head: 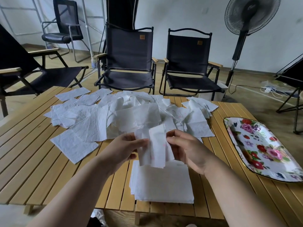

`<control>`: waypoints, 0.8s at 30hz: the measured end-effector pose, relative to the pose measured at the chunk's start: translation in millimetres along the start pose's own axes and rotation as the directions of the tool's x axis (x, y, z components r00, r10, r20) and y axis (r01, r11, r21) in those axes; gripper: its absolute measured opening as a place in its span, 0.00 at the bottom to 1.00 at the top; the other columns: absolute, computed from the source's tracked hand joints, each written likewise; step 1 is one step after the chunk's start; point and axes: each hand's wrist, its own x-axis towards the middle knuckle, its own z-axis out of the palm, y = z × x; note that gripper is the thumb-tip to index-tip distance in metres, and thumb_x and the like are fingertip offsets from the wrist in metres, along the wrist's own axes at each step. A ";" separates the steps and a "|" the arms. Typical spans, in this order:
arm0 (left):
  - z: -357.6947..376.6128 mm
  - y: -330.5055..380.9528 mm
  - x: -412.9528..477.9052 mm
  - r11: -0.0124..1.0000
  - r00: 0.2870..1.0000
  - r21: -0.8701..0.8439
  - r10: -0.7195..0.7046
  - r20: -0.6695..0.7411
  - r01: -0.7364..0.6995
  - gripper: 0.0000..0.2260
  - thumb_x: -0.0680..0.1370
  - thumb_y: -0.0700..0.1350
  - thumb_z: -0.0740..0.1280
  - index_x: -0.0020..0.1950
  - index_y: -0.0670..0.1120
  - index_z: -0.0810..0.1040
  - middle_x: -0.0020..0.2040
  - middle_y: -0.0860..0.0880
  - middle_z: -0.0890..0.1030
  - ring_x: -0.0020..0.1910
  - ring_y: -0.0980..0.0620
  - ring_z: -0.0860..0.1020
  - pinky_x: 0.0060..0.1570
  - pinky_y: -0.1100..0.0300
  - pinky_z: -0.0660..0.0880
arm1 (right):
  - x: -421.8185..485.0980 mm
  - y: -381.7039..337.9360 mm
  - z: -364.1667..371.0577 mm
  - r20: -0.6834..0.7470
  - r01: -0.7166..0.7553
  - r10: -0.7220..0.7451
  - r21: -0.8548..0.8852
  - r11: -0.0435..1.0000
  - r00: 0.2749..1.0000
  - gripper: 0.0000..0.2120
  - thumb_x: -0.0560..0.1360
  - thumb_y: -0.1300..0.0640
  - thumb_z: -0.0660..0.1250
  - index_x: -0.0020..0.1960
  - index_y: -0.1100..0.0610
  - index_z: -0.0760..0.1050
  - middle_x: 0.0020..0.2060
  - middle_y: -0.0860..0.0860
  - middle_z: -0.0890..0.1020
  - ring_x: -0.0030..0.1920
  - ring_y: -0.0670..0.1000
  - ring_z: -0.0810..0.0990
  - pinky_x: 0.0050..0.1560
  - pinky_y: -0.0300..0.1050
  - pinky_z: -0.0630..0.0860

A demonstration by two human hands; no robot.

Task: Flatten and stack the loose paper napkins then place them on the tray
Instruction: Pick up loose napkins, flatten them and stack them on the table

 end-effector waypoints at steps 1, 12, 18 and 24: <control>0.6 -0.1 -0.1 1.000 1.000 0.000 -0.009 -0.001 0.009 0.11 0.78 0.47 0.71 0.57 0.44 0.84 0.54 0.43 0.85 0.59 0.36 0.79 0.67 0.41 0.69 | -0.4 0.1 0.3 0.000 -0.013 0.013 0.025 1.000 1.000 0.17 0.74 0.51 0.71 0.59 0.59 0.79 0.54 0.60 0.83 0.55 0.61 0.82 0.56 0.55 0.78; 10.1 -2.4 -1.7 0.982 1.000 0.189 -0.007 0.011 0.004 0.05 0.79 0.45 0.70 0.52 0.47 0.84 0.41 0.51 0.84 0.39 0.55 0.76 0.44 0.57 0.70 | -1.6 0.0 3.6 -0.128 0.001 -0.013 -0.093 0.996 0.992 0.09 0.82 0.59 0.66 0.55 0.57 0.85 0.52 0.54 0.87 0.56 0.55 0.85 0.61 0.54 0.78; 21.0 -6.1 0.8 0.947 1.000 0.320 0.012 0.022 -0.018 0.05 0.79 0.44 0.68 0.51 0.47 0.83 0.40 0.51 0.85 0.35 0.58 0.76 0.37 0.61 0.70 | -3.7 -2.9 11.8 -0.035 0.031 -0.038 -0.202 0.979 0.999 0.15 0.79 0.68 0.65 0.57 0.52 0.83 0.52 0.55 0.87 0.57 0.60 0.84 0.58 0.57 0.80; 22.9 -6.0 2.2 0.942 0.999 0.335 0.007 -0.041 0.007 0.07 0.80 0.42 0.65 0.50 0.48 0.83 0.37 0.51 0.84 0.32 0.59 0.78 0.37 0.61 0.71 | -2.9 -4.7 14.0 -0.173 0.031 -0.090 -0.318 0.948 0.981 0.07 0.76 0.62 0.73 0.52 0.54 0.84 0.41 0.49 0.87 0.39 0.48 0.79 0.36 0.39 0.75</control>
